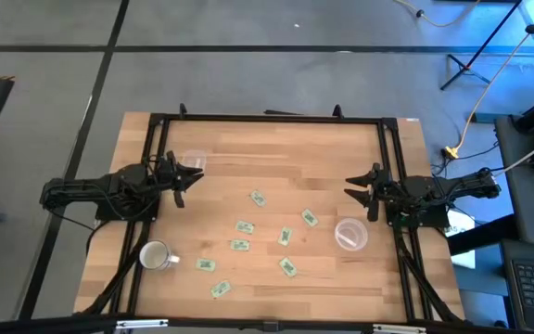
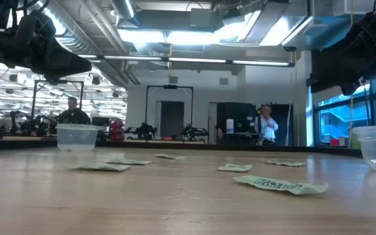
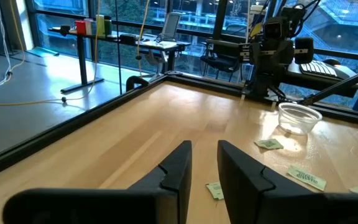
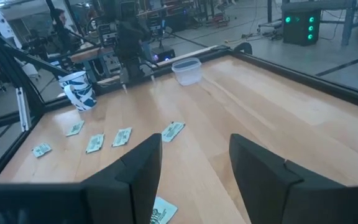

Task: Pick and place Stevia / Truvia into bins
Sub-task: Put the stevia packet into the round transparent container

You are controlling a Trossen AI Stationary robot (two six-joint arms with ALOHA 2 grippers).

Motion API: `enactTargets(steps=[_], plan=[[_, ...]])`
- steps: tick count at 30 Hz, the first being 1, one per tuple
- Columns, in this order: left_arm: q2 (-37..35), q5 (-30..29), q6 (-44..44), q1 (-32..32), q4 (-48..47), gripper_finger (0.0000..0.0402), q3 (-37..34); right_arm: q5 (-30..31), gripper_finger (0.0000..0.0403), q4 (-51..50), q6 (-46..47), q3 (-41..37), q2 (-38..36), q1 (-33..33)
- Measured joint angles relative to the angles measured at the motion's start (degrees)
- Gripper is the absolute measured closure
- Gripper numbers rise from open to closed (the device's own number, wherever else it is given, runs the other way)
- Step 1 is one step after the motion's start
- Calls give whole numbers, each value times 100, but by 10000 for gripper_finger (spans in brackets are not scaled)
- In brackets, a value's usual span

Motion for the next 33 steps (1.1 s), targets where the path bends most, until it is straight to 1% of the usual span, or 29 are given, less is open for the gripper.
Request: enactTargets(steps=[16, 21, 24, 27, 31, 33], plan=[[0, 1, 0, 1, 0, 329, 1, -1, 211, 125, -8, -1, 0, 0], [1, 1, 0, 2, 1, 329, 1, -2, 211, 124, 244, 0, 0, 0], [-1, 1, 0, 0, 1, 329, 1, 3, 211, 227, -22, 0, 4, 0], [1, 1, 0, 2, 0, 329, 1, -5, 211, 661, -234, 0, 2, 0], [1, 0, 0, 1, 0, 329, -1, -3, 211, 1479, -879, 32, 38, 0], [0, 1, 0, 1, 0, 329, 0, -7, 211, 1508, -1112, 196, 163, -3]])
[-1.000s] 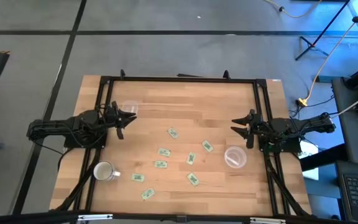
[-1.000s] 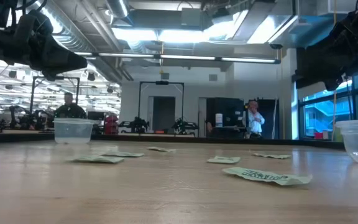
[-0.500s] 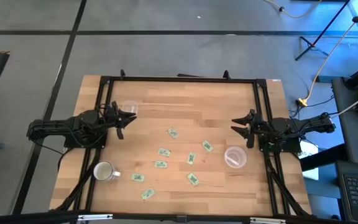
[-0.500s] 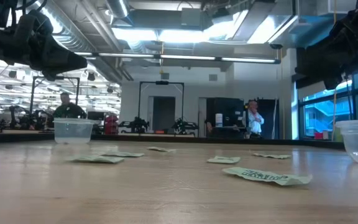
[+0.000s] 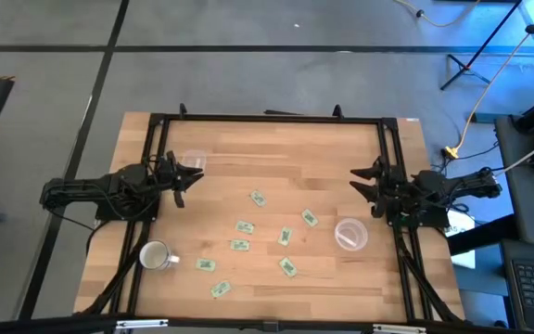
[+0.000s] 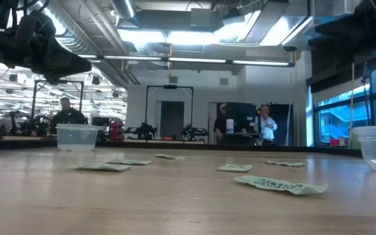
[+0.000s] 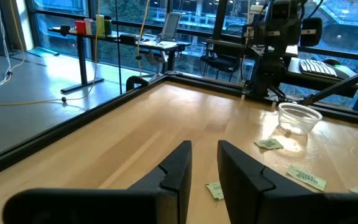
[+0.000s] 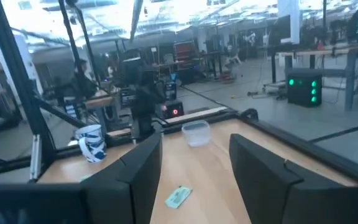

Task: Pick and place Stevia / Truvia into bins
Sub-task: Put the stevia packet into the round transparent container

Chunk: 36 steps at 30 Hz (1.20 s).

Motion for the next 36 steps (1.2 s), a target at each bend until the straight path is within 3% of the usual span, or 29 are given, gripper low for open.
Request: enactTargets(steps=[4, 9, 13, 19, 33, 36], plan=[[0, 1, 0, 1, 2, 329, -1, 4, 211, -106, -314, 501, 634, 0], [1, 1, 0, 0, 3, 329, 1, 9, 211, -368, -518, 1541, 2127, -2], [1, -1, 0, 1, 12, 329, -2, -2, 211, -1443, -9, 2669, 3515, -2], [0, -2, 0, -1, 22, 329, -1, -4, 211, -3174, 1576, 3947, 5403, -2], [-1, -2, 0, 1, 28, 329, -2, -374, 211, -3216, 2410, 4338, 8282, -2], [-1, -2, 0, 0, 28, 329, -1, -741, 211, -3189, 2442, 4338, 8721, -2]])
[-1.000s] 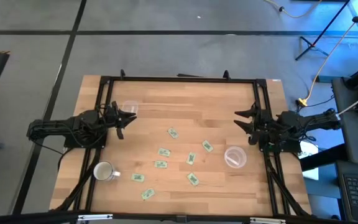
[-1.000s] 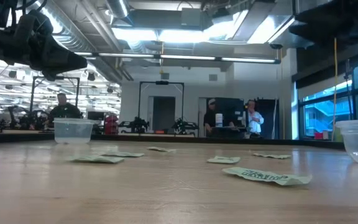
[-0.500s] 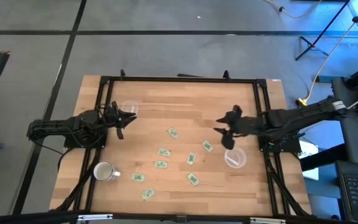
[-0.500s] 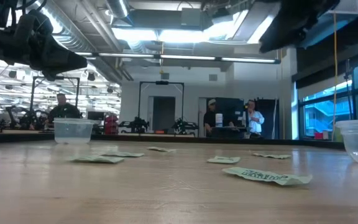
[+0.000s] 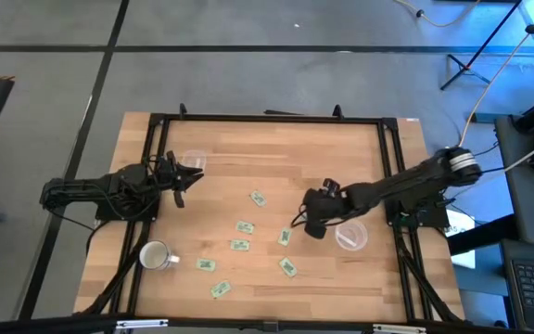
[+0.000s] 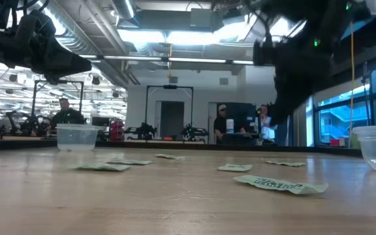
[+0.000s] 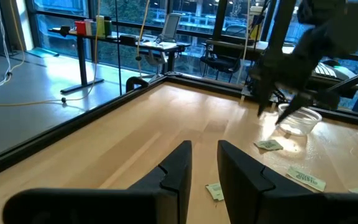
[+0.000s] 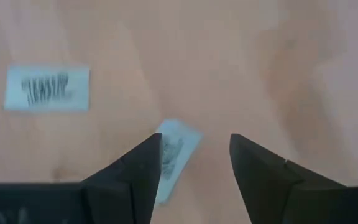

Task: Pick and place Stevia / Truvia into bins
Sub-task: Put the stevia packet into the round transparent container

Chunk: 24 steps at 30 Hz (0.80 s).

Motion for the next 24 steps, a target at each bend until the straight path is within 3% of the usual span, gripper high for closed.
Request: enactTargets(steps=[7, 24], plan=[[2, 0, 0, 1, -6, 329, 0, -649, 211, 561, 204, 0, 644, 0], [2, 0, 0, 1, -20, 329, 0, -654, 211, 485, 1385, 0, 698, -31]])
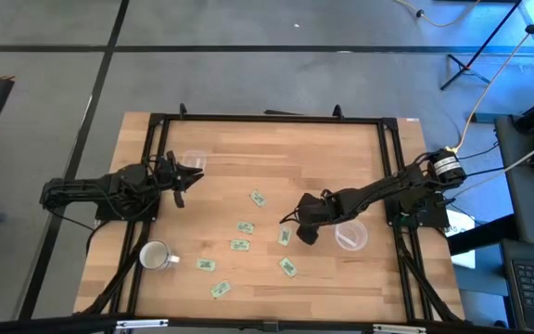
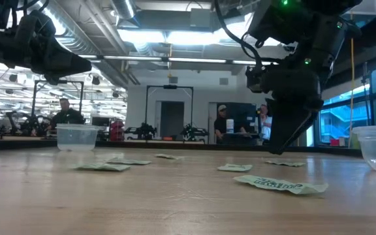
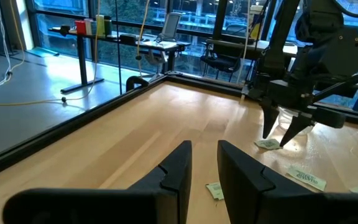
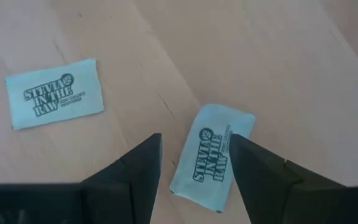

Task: Pick and place Stevia / Truvia into bins
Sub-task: Put the stevia packet into the round transparent container

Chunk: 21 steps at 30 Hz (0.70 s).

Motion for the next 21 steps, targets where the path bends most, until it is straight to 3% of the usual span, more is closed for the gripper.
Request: enactTargets(steps=[7, 21], plan=[[0, 0, 0, -2, 0, 329, 0, 179, 211, -356, 1020, 0, 0, -57], [0, 0, 0, -2, 0, 329, 0, 197, 210, -328, 899, 0, -2, -55]])
